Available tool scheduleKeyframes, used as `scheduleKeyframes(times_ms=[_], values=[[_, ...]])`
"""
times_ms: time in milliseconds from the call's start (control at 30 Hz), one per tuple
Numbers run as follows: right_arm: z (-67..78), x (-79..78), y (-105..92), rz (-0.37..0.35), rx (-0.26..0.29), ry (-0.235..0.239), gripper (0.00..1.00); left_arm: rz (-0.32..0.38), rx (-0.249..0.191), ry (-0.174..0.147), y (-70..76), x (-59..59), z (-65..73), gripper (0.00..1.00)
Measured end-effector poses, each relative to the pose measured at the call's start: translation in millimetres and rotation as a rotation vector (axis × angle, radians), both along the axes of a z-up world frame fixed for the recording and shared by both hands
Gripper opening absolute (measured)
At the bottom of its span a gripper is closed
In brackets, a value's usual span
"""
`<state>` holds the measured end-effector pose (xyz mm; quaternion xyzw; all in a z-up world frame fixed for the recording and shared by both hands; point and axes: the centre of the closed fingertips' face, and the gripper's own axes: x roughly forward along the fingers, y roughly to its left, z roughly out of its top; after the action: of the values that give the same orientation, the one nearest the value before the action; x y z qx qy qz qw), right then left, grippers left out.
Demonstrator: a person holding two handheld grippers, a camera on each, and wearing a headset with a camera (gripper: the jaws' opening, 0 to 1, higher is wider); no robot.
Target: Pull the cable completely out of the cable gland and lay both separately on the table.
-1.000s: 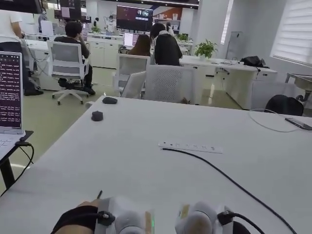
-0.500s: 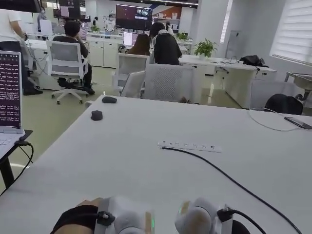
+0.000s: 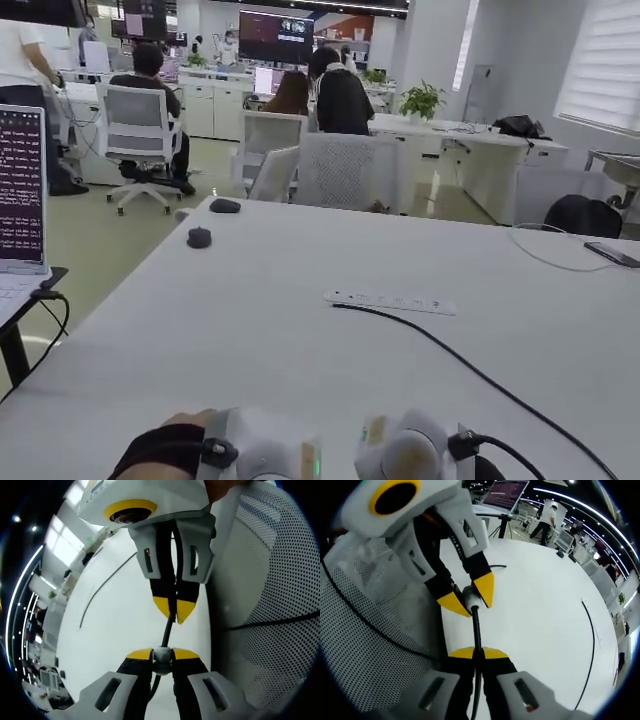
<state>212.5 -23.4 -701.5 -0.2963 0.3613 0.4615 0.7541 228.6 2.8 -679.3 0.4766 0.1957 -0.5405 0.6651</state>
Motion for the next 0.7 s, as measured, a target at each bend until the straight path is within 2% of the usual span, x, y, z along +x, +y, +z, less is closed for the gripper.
scheduleKeyframes(times_ms=[167, 300, 367, 467, 533, 567, 600, 633, 700], values=[[-10.4, 2.8, -22.1, -0.063, -0.091, 0.017, 0.02, 0.039, 0.006, -0.005, 5.3, 5.9, 0.0, 0.15], [-21.5, 2.1, -46.8, -0.106, -0.206, 0.041, 0.02, 0.054, 0.014, -0.005, 8.4, 7.9, -1.1, 0.15], [-24.2, 2.1, -53.3, -0.117, -0.233, 0.046, 0.02, 0.058, 0.019, -0.007, 9.3, 8.4, -1.6, 0.15], [-21.9, 4.3, -55.1, -0.14, -0.227, 0.044, 0.04, 0.062, 0.014, -0.007, 8.8, 9.0, -0.5, 0.15], [-18.8, 7.3, -51.6, -0.138, -0.214, 0.024, 0.11, 0.062, 0.017, -0.011, 9.3, 9.3, -0.1, 0.15], [-16.9, 8.0, -47.1, -0.131, -0.195, 0.018, 0.16, 0.063, 0.017, -0.009, 9.5, 9.2, -0.2, 0.15], [-13.2, 8.4, -34.7, -0.113, -0.138, 0.013, 0.18, 0.062, 0.016, -0.006, 9.3, 8.7, -0.6, 0.15], [-12.0, 8.3, -32.0, -0.109, -0.126, 0.011, 0.19, 0.06, 0.016, -0.006, 9.0, 8.4, -0.7, 0.15], [-4.3, 8.0, -14.9, -0.067, -0.052, -0.005, 0.2, 0.053, 0.018, -0.001, 8.2, 6.6, -1.6, 0.14]])
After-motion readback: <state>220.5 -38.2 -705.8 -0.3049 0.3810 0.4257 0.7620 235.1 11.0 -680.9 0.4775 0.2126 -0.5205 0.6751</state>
